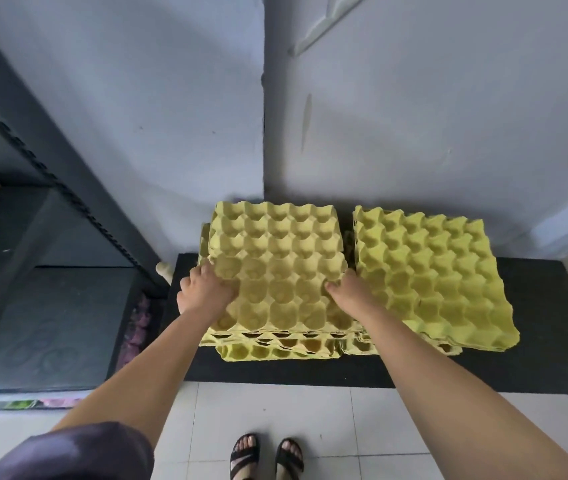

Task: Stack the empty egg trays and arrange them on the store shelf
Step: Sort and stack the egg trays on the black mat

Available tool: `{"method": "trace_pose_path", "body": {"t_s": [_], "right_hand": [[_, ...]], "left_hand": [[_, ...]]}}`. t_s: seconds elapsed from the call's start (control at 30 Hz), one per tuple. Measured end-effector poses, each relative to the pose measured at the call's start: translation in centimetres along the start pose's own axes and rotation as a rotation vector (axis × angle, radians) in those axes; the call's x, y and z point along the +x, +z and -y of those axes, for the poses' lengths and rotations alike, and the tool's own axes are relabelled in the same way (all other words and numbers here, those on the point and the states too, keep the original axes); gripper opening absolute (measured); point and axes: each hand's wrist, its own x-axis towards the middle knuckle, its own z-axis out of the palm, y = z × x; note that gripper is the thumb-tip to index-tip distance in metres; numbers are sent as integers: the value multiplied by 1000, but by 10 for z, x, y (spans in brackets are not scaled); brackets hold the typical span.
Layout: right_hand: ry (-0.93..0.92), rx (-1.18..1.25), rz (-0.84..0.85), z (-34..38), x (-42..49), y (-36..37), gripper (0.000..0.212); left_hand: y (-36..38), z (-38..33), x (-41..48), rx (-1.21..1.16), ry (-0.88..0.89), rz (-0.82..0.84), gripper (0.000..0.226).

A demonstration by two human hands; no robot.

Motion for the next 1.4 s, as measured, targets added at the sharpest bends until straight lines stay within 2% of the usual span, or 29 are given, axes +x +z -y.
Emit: {"method": "trace_pose_path", "body": {"t_s": [0.17, 0.33, 0.47, 0.73, 1.1, 1.27, 1.4], "right_hand": [[73, 44, -35, 0, 18, 9, 68], [53, 152, -153, -5, 19, 10, 43], [-7, 154, -246, -6, 13, 7, 40], [-14, 180, -273, -1, -4, -8, 40], [-28, 239, -383, 16, -53, -37, 37], [-108, 251, -476, 24, -78, -46, 39], [-152, 268, -506, 30, -97, -52, 45]], "left_hand": [[2, 15, 8, -83, -47, 117, 64], [-3, 20, 11, -127, 18, -5, 49], [-10, 22, 13, -183, 78, 1, 49], [-25, 13, 6, -361, 109, 66, 59], [-59, 9, -13, -298, 216, 9, 43], [-70, 18, -31, -304, 242, -22, 56], [-80, 27, -51, -327, 275, -64, 57]]}}
